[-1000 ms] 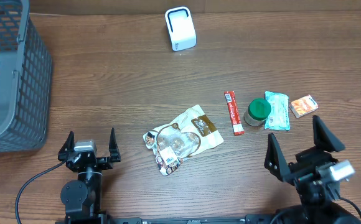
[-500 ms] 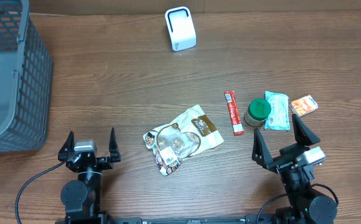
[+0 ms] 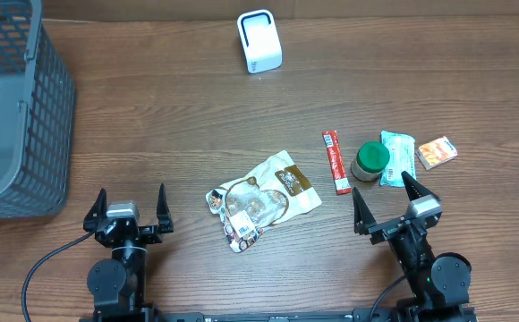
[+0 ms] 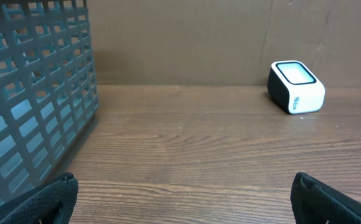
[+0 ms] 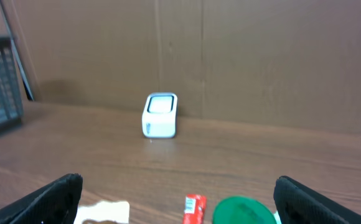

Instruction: Scan the item barcode

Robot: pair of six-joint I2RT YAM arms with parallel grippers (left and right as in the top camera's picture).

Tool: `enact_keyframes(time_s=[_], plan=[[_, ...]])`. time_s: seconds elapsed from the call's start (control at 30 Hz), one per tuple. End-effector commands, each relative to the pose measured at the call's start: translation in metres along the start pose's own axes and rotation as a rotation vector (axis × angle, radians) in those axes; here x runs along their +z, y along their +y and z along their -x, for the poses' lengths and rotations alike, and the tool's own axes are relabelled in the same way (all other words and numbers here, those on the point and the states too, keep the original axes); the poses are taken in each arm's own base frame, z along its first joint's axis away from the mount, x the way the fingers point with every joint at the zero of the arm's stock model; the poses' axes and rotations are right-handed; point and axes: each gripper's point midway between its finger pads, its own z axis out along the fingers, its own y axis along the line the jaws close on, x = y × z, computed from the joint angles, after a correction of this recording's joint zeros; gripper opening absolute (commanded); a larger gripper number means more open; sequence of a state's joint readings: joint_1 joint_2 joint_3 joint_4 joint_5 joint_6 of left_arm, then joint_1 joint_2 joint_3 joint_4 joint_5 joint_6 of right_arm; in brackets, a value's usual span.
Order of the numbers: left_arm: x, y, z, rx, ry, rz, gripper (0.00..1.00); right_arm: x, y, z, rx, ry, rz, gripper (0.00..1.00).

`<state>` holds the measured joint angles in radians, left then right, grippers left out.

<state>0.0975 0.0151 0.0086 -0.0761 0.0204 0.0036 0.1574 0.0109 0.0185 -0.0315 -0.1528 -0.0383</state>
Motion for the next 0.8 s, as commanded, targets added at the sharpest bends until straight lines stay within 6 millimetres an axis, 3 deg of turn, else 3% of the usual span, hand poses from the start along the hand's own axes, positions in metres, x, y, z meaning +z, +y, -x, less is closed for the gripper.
enact_keyframes(time_s=[0.0, 0.77], plan=[[-0.0004, 0.0002, 0.0003, 0.017, -0.005, 0.004, 1.00, -0.0004, -0.0052, -0.0124, -0.064, 0.040, -0.022, 1.00], [-0.0004, 0.0002, 0.0003, 0.017, -0.005, 0.004, 1.00, -0.0007, -0.0109, -0.0125, -0.065, 0.041, -0.050, 1.00]])
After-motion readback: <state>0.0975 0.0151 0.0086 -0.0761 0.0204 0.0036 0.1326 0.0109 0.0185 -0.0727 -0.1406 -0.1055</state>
